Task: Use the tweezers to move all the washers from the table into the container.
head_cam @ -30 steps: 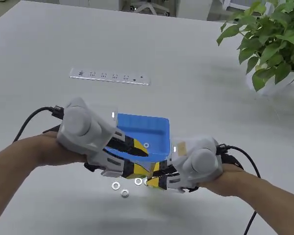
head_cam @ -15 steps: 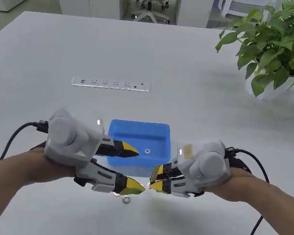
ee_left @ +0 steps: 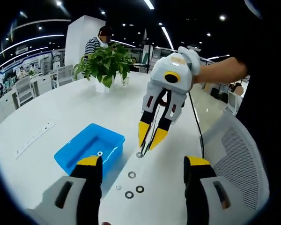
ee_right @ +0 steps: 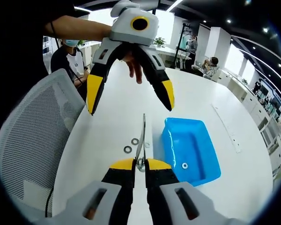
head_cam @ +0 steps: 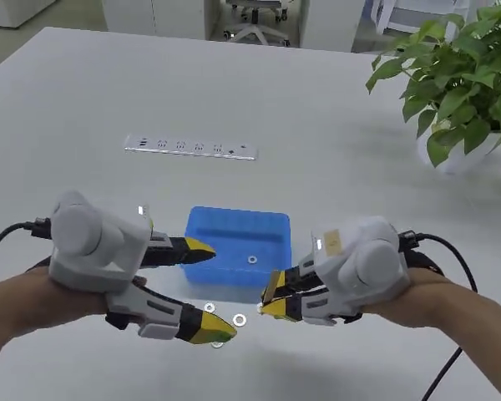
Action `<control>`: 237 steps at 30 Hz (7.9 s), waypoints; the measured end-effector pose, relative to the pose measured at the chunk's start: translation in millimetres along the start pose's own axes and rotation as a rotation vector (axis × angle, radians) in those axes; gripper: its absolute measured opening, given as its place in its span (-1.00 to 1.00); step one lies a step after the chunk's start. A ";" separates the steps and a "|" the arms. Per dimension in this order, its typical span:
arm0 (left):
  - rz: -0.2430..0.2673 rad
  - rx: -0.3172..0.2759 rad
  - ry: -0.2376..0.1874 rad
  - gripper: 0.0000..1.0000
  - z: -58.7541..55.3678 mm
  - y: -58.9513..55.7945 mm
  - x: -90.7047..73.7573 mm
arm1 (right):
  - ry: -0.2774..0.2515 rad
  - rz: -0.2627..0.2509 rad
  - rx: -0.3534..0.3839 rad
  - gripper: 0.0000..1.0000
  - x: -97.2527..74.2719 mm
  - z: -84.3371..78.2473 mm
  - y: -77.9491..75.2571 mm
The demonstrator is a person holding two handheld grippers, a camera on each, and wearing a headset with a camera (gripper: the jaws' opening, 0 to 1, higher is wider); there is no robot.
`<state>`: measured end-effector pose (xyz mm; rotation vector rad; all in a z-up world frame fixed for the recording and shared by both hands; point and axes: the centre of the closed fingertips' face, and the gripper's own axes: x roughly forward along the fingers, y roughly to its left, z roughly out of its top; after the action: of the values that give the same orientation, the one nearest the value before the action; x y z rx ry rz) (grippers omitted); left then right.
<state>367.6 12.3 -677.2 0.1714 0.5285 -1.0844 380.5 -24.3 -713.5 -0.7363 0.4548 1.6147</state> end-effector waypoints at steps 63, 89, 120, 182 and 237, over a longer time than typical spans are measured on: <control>0.198 -0.103 -0.011 0.98 -27.1 27.0 -59.7 | -0.028 0.005 -0.052 -0.81 25.0 20.5 -86.6; 0.175 -0.082 -0.019 0.75 -17.4 42.7 -48.2 | 0.012 0.037 0.000 -0.81 63.2 -15.4 -93.8; 0.094 0.170 0.002 -0.49 32.9 86.6 24.9 | 0.034 0.065 -0.021 -0.81 72.2 -25.5 -90.7; 0.013 0.259 0.025 -0.89 50.7 71.8 44.6 | 0.001 -0.068 0.073 -0.38 11.7 -18.6 -85.9; -0.021 0.233 0.022 -0.89 47.2 11.3 18.4 | -0.095 -0.196 0.303 1.00 -37.4 -29.7 -0.6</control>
<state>399.4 -15.3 -646.8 0.3828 0.4227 -1.1643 389.3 -71.1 -709.1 -0.4580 0.5274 1.3535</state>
